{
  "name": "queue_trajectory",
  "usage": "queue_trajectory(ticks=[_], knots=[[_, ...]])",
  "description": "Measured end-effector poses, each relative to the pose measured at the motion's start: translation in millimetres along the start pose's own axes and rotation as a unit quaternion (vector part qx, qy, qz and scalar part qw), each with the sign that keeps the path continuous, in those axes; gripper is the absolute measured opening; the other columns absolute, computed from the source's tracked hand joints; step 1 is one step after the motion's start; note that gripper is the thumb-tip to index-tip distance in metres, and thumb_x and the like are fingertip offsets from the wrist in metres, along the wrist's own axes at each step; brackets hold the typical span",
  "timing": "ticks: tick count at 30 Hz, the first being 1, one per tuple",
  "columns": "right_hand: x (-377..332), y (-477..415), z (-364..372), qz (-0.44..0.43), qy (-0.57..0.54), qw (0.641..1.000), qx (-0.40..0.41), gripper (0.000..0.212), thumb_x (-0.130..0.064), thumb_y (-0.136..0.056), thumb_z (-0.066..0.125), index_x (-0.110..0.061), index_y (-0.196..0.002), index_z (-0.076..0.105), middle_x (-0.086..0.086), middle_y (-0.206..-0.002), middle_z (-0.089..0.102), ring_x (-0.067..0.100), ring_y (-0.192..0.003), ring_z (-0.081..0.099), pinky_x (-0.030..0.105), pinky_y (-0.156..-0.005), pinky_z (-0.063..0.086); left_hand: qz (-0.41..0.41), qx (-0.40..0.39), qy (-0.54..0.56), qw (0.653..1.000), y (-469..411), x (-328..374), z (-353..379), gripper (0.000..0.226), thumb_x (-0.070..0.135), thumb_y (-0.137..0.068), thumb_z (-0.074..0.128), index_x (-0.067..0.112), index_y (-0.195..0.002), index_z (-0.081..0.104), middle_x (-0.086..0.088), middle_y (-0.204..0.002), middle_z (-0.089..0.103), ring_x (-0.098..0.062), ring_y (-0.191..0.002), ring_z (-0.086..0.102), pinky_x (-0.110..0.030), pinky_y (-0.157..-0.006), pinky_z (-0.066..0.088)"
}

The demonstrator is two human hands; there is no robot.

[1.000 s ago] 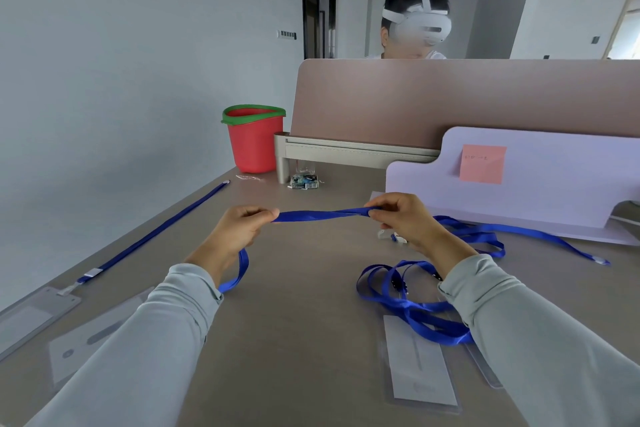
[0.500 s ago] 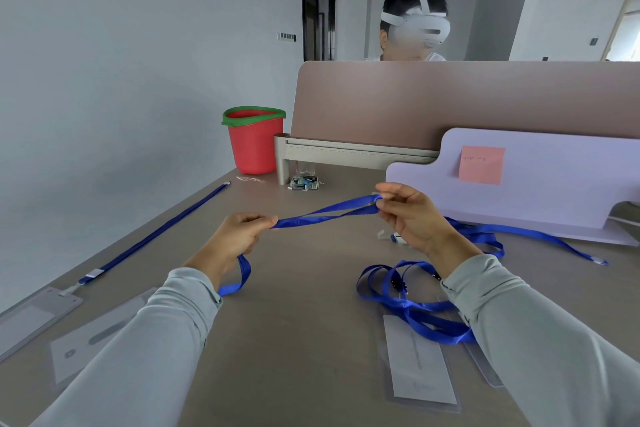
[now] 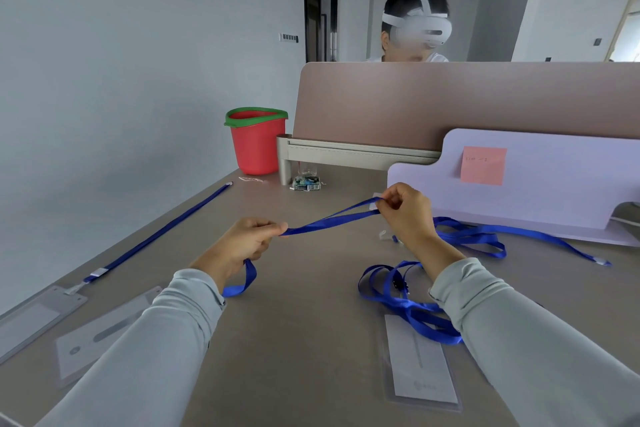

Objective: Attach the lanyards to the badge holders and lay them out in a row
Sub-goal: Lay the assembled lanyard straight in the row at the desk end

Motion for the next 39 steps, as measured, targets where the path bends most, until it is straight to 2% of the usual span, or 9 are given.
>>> queue_trajectory(ticks=[4, 10, 14, 16, 18, 22, 25, 31, 39], knots=[[-1, 4, 0, -0.019, 0.089, 0.996, 0.025, 0.006, -0.012, -0.090, 0.052, -0.013, -0.089, 0.046, 0.003, -0.074, 0.055, 0.021, -0.064, 0.052, 0.029, -0.057, 0.046, 0.011, -0.019, 0.001, 1.000, 1, 6, 6, 0.019, 0.021, -0.089, 0.059, 0.013, -0.072, 0.062, 0.008, -0.043, 0.025, -0.008, -0.041, 0.018, -0.021, -0.043, 0.015], [7, 5, 0, 0.029, -0.009, 0.999, -0.024, 0.026, -0.004, -0.090, 0.053, -0.016, -0.071, 0.040, 0.006, -0.074, 0.059, 0.016, -0.059, 0.056, 0.013, -0.044, 0.042, 0.017, 0.007, 0.008, 1.000, 2, 7, 2, 0.017, 0.025, -0.090, 0.058, 0.014, -0.078, 0.064, 0.009, -0.042, 0.027, -0.008, -0.042, 0.019, -0.022, -0.044, 0.018], [8, 8, 1, 0.057, -0.088, 0.989, -0.102, 0.020, -0.001, -0.094, 0.046, -0.019, -0.102, 0.046, 0.007, -0.076, 0.066, 0.013, -0.048, 0.058, 0.015, -0.044, 0.048, 0.016, 0.030, -0.005, 0.999, -1, 5, 4, 0.016, 0.027, -0.089, 0.059, 0.015, -0.080, 0.066, 0.007, -0.044, 0.026, -0.009, -0.043, 0.019, -0.021, -0.043, 0.019], [10, 8, 0, 0.056, -0.122, 0.974, -0.185, 0.028, 0.000, -0.095, 0.043, -0.020, -0.111, 0.052, 0.006, -0.080, 0.069, 0.010, -0.051, 0.061, 0.017, -0.051, 0.052, 0.016, 0.047, 0.000, 0.999, -2, 4, 2, 0.017, 0.028, -0.088, 0.060, 0.015, -0.078, 0.065, 0.006, -0.046, 0.024, -0.009, -0.043, 0.018, -0.023, -0.044, 0.017], [11, 8, -3, 0.069, -0.170, 0.953, -0.242, 0.026, 0.002, -0.094, 0.045, -0.016, -0.104, 0.061, 0.006, -0.087, 0.069, 0.010, -0.061, 0.065, 0.018, -0.058, 0.054, 0.016, 0.056, -0.001, 0.998, -3, 2, -1, 0.018, 0.029, -0.087, 0.061, 0.014, -0.079, 0.066, 0.005, -0.048, 0.023, -0.010, -0.043, 0.018, -0.024, -0.044, 0.017], [13, 6, -4, 0.128, -0.311, 0.901, -0.274, 0.021, 0.007, -0.088, 0.051, -0.009, -0.085, 0.065, 0.007, -0.096, 0.069, 0.014, -0.074, 0.068, 0.018, -0.062, 0.057, 0.014, 0.059, -0.005, 0.998, -5, 0, -5, 0.018, 0.030, -0.087, 0.061, 0.014, -0.081, 0.067, 0.004, -0.051, 0.022, -0.011, -0.045, 0.017, -0.026, -0.047, 0.016], [13, 3, -6, 0.128, -0.383, 0.865, -0.298, 0.031, 0.008, -0.089, 0.048, -0.012, -0.073, 0.066, 0.005, -0.101, 0.071, 0.014, -0.066, 0.068, 0.018, -0.055, 0.056, 0.011, 0.060, -0.007, 0.998, -5, 1, -7, 0.017, 0.028, -0.087, 0.061, 0.014, -0.078, 0.066, 0.003, -0.053, 0.021, -0.011, -0.046, 0.017, -0.026, -0.047, 0.016], [12, -6, 4, 0.115, -0.406, 0.851, -0.311, 0.045, 0.018, -0.087, 0.038, -0.012, -0.065, 0.063, 0.004, -0.071, 0.070, 0.014, -0.060, 0.067, 0.021, -0.057, 0.056, 0.002, 0.044, -0.011, 0.999, -5, 1, -18, 0.015, 0.027, -0.086, 0.062, 0.015, -0.079, 0.067, 0.002, -0.054, 0.019, -0.012, -0.047, 0.016, -0.027, -0.048, 0.015], [-9, -20, 59, 0.094, -0.448, 0.800, -0.388, 0.056, 0.020, -0.086, 0.033, -0.022, -0.073, 0.068, 0.002, -0.068, 0.064, 0.013, -0.053, 0.059, 0.020, -0.051, 0.052, -0.043, 0.102, -0.007, 0.994, -10, -9, -65, 0.012, 0.026, -0.085, 0.063, 0.015, -0.082, 0.068, 0.003, -0.052, 0.023, -0.011, -0.045, 0.018, -0.025, -0.046, 0.017]])
Point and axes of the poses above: each hand's wrist, its own y-axis away from the middle knuckle, its own z-axis out of the palm, x = y × z, the point moved 1 cm from there along -y, towards the middle knuckle
